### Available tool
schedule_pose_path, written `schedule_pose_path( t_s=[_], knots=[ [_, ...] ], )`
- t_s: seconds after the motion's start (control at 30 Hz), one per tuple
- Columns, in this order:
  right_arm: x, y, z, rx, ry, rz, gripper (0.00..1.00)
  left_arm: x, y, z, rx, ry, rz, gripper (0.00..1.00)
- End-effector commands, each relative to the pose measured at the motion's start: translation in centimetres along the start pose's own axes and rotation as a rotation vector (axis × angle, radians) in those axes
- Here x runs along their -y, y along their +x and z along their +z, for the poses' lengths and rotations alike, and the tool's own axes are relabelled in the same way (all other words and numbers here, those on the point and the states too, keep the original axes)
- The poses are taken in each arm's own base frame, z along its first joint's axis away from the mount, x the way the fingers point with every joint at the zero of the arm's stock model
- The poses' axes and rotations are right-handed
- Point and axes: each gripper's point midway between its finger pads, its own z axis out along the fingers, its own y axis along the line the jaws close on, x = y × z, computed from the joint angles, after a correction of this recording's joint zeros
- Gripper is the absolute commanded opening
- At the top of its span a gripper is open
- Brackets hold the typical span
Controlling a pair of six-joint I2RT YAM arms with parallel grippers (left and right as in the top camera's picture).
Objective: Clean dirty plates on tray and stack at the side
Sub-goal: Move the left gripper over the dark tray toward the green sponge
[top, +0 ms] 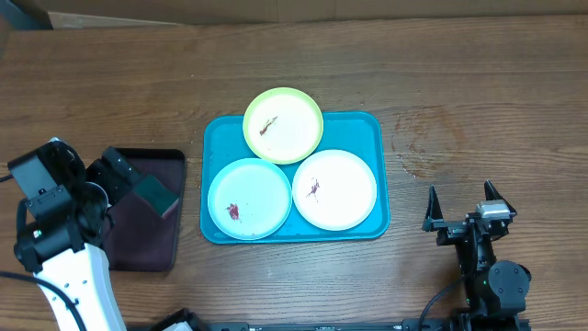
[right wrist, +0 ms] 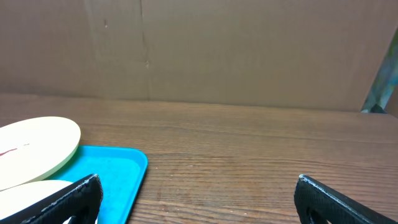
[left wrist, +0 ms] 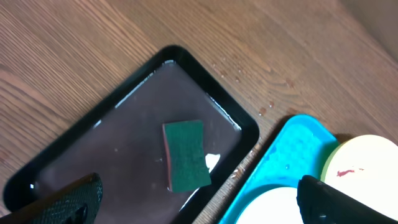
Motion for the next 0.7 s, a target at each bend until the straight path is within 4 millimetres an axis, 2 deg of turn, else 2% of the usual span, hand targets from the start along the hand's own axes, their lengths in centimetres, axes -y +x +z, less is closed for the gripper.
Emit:
schedule_pose_path(
  t_s=[0.0,0.27,0.53,0.67],
  knots=[
    [-0.1,0.2,0.0,0.004,-0.005,-0.001,1.0,0.7,-0.2,0.4,-0.027,0.037,-0.025,1.0],
    [-0.1,0.2,0.0,0.004,-0.005,-0.001,1.0,-0.1,0.8,3.1,-0.122,-0.001,-0.056,1.0],
    [-0.1,0.2,0.0,0.004,-0.005,-0.001,1.0,-3.2,2.6,7.4,-0.267,-0.089,-0.143,1.0],
    [-0.1,0.2,0.0,0.004,-0.005,-0.001,1.0,-3.6,3.0,8.6,-0.297,-0.102,-0.15,1.0]
  ],
)
